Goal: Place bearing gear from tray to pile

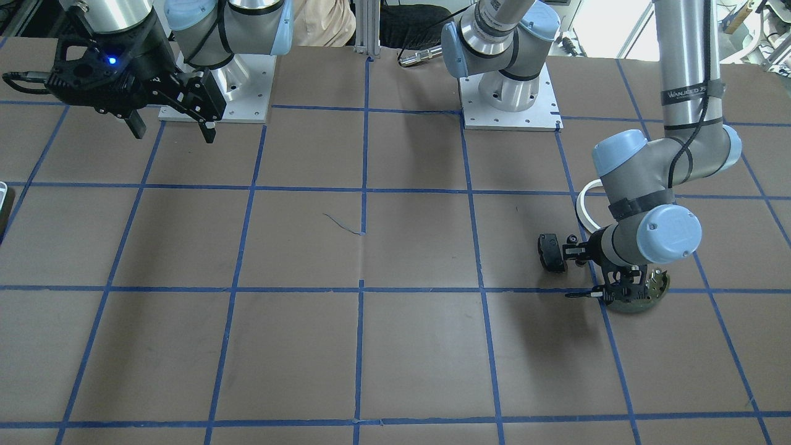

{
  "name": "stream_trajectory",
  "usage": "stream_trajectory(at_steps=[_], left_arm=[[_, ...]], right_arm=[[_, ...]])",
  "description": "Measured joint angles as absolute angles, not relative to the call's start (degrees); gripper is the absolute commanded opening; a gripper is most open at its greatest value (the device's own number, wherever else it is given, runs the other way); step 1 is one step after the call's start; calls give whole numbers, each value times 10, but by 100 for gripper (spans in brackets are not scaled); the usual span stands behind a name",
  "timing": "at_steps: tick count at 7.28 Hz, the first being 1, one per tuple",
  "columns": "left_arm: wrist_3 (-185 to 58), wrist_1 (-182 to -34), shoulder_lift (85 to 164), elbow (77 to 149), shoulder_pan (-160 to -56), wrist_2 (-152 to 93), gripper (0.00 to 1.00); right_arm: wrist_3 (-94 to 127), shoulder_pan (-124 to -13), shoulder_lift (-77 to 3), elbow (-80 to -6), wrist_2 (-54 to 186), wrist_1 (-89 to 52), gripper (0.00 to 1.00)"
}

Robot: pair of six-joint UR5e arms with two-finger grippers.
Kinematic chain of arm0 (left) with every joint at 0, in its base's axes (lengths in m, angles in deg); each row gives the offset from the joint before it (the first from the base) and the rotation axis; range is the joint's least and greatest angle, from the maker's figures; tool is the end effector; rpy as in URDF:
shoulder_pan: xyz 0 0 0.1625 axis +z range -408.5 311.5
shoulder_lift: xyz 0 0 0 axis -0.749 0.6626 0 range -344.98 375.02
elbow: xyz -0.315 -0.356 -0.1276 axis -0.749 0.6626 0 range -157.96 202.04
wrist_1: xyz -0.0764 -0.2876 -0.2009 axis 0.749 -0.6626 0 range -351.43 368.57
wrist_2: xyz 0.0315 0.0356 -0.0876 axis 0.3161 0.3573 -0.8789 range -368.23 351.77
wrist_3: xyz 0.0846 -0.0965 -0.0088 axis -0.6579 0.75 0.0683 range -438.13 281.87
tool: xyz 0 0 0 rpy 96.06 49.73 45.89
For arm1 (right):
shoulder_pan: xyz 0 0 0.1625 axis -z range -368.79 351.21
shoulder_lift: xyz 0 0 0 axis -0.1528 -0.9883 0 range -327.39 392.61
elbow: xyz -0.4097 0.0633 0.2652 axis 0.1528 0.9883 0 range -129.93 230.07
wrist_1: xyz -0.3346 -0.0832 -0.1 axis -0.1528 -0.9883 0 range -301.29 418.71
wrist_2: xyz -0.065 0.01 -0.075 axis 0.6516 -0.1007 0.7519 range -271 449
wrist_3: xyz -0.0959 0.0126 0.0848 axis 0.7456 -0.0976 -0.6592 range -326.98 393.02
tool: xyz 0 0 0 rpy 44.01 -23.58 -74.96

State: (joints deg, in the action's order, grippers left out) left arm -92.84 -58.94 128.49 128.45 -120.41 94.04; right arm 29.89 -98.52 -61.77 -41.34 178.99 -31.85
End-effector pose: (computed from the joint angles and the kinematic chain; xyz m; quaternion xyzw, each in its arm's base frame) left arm 0.0575 -0.5170 0.2505 -0.0129 0.9829 0.1740 0.0589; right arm 0.1316 -0.4034 0.5482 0.0296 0.9991 -0.0308 0.0008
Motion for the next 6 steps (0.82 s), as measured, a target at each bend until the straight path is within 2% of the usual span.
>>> stream_trajectory(at_steps=[3,6], left_arm=[[-934,-628,1258,1239,-1226,931,100],[-877,-802,1208,1079,-1327,875,100]], right_arm=[[299,-985,-615,-412,1786,-324,100],[297,-985,-613,-413,1785,-325,100]])
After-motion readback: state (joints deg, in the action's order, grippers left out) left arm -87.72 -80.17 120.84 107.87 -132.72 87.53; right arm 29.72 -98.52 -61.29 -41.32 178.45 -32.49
